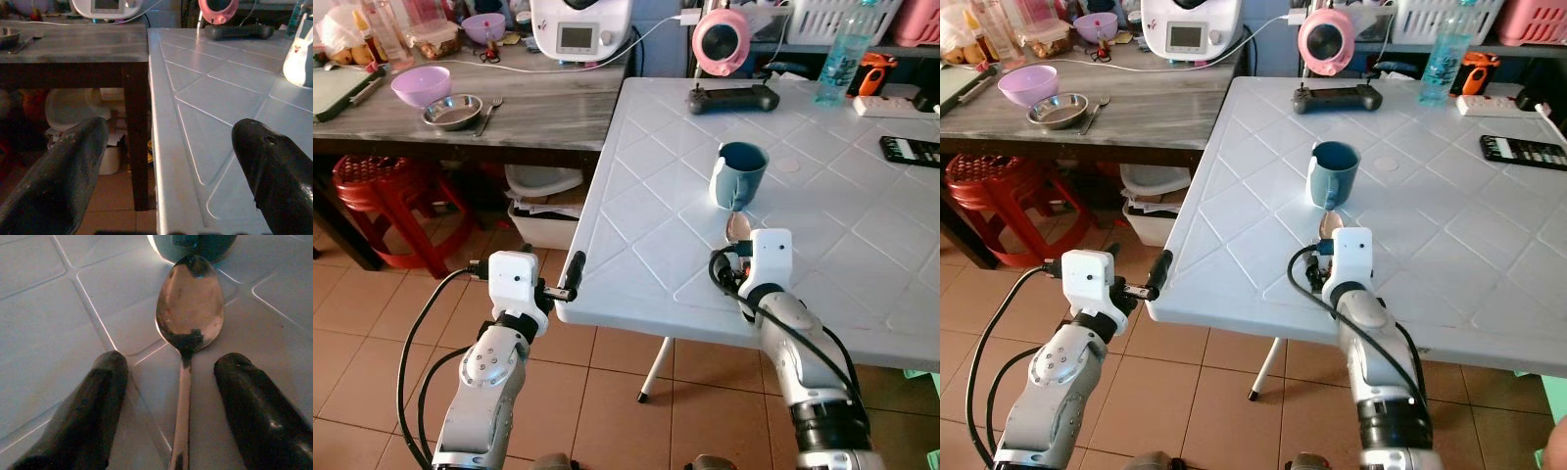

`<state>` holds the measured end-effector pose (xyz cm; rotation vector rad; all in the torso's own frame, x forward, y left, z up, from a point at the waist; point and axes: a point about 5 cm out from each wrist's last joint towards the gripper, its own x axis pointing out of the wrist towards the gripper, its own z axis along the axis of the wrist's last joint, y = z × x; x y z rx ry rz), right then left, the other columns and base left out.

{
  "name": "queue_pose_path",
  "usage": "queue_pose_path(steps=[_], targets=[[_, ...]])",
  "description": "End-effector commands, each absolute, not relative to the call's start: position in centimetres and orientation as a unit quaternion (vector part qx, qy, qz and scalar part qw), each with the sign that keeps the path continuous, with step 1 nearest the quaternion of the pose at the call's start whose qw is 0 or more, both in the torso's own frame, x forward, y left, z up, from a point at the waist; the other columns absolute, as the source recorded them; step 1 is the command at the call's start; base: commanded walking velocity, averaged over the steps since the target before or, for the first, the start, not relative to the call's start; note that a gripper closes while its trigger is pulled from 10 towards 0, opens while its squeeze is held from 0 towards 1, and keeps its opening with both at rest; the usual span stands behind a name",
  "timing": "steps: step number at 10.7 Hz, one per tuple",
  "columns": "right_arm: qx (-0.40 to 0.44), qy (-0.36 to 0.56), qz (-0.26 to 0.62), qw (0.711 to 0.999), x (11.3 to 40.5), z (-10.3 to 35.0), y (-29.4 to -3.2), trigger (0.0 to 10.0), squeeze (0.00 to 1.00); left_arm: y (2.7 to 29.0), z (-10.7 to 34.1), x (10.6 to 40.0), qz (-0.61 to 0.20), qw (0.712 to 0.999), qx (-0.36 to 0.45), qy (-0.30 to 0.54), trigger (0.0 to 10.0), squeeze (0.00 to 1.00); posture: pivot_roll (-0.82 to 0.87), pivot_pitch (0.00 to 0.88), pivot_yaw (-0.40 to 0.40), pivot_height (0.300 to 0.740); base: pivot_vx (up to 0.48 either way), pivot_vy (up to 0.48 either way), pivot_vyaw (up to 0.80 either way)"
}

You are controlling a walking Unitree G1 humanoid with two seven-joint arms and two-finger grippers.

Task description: Setting the table

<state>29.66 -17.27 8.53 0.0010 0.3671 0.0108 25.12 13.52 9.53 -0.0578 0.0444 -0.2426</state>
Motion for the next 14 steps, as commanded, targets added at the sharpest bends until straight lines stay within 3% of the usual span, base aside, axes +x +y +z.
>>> queue_pose_path(steps=[1,3,5,8,14], targets=[[0.023,0.245,-0.006,0.969,28.8,6.3,-17.9,0.0,0.0,13.6,9.9,24.9,-0.127,0.991,-0.026,0.018,10.0,0.0,-0.02,0.054,0.075,0.74,0.0,0.0,0.0],[0.051,0.264,-0.007,0.963,28.3,5.5,-17.6,0.0,0.0,13.7,9.9,24.7,-0.129,0.991,-0.026,0.021,10.0,0.0,-0.02,0.063,0.079,0.74,0.0,0.0,0.0],[0.067,0.275,-0.01,0.959,28.0,4.8,-17.7,0.0,0.0,12.6,9.9,23.8,-0.204,0.977,-0.061,0.026,10.0,0.0,-0.02,0.069,0.084,0.74,0.0,0.0,0.0],[0.095,0.286,-0.018,0.953,28.0,4.7,-18.0,0.0,0.0,11.8,9.6,22.8,-0.285,0.957,-0.041,0.043,10.0,0.0,-0.02,0.068,0.086,0.74,0.0,0.0,0.0],[0.134,0.325,-0.012,0.936,27.5,3.9,-17.5,0.0,0.0,11.7,9.7,22.5,-0.301,0.952,-0.033,0.045,10.0,0.0,-0.02,0.084,0.077,0.74,0.0,0.0,0.0]])
